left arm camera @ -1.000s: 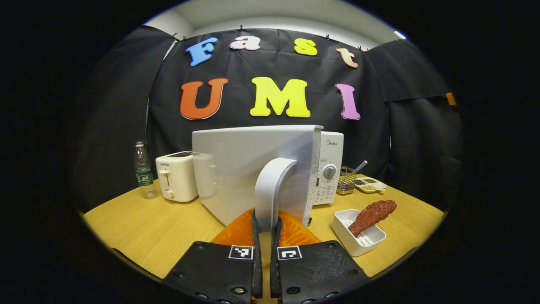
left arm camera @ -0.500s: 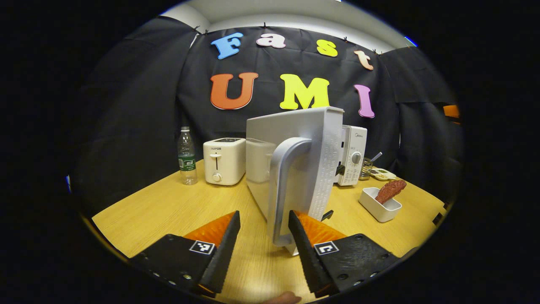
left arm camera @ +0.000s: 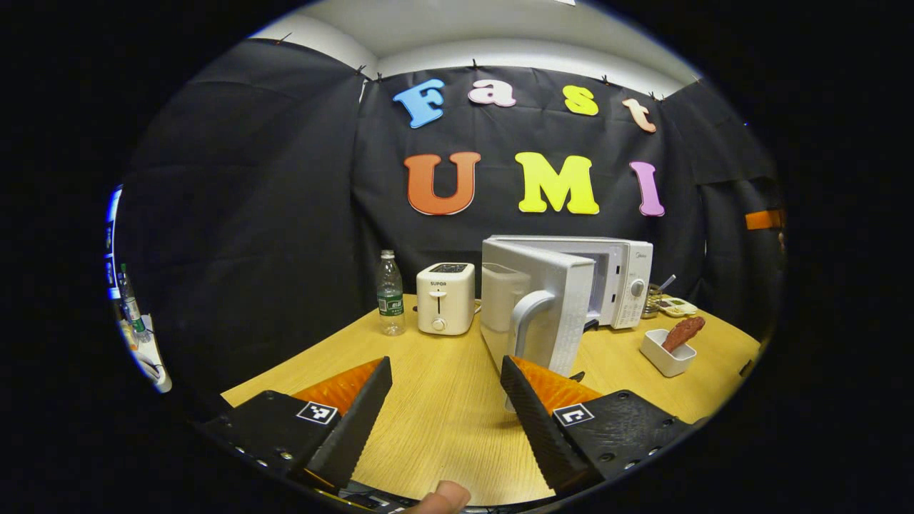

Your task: Open the microwave oven with the left hand, put the food in, and close the microwave oven.

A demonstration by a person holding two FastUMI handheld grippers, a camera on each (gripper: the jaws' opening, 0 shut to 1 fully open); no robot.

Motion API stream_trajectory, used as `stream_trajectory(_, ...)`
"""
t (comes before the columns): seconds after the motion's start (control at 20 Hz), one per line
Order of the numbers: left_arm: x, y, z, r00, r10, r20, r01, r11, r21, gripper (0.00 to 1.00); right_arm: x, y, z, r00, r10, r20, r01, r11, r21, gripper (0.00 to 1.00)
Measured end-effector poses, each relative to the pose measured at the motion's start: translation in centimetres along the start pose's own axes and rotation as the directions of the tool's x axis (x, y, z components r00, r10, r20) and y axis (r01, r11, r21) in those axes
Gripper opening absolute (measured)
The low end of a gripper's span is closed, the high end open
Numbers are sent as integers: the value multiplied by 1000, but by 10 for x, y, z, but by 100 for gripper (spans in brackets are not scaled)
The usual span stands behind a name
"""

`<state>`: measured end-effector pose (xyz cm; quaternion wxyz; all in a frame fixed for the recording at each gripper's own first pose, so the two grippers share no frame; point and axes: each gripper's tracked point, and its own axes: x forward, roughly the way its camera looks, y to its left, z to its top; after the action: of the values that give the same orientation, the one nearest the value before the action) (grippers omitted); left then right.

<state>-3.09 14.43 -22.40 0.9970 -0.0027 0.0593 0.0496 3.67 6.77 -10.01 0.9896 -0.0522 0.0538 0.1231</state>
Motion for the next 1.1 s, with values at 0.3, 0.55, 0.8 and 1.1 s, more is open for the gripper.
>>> stream_trajectory(0.3,-22,-44,69,996,-60,65,58,998,37,94,41,6,-19,986,85,-143,-88,996,-18,96)
stream_trajectory(0.55,-22,-84,135,983,-97,157,81,991,102,94,77,17,-55,922,214,-322,-198,977,81,100)
stream_trajectory(0.8,-7,-118,170,969,-113,220,94,991,99,96,105,32,-101,794,386,-470,-281,918,280,89)
stream_trajectory(1.1,5,-141,178,963,-102,250,87,994,73,96,134,36,-146,672,493,-552,-265,856,443,83)
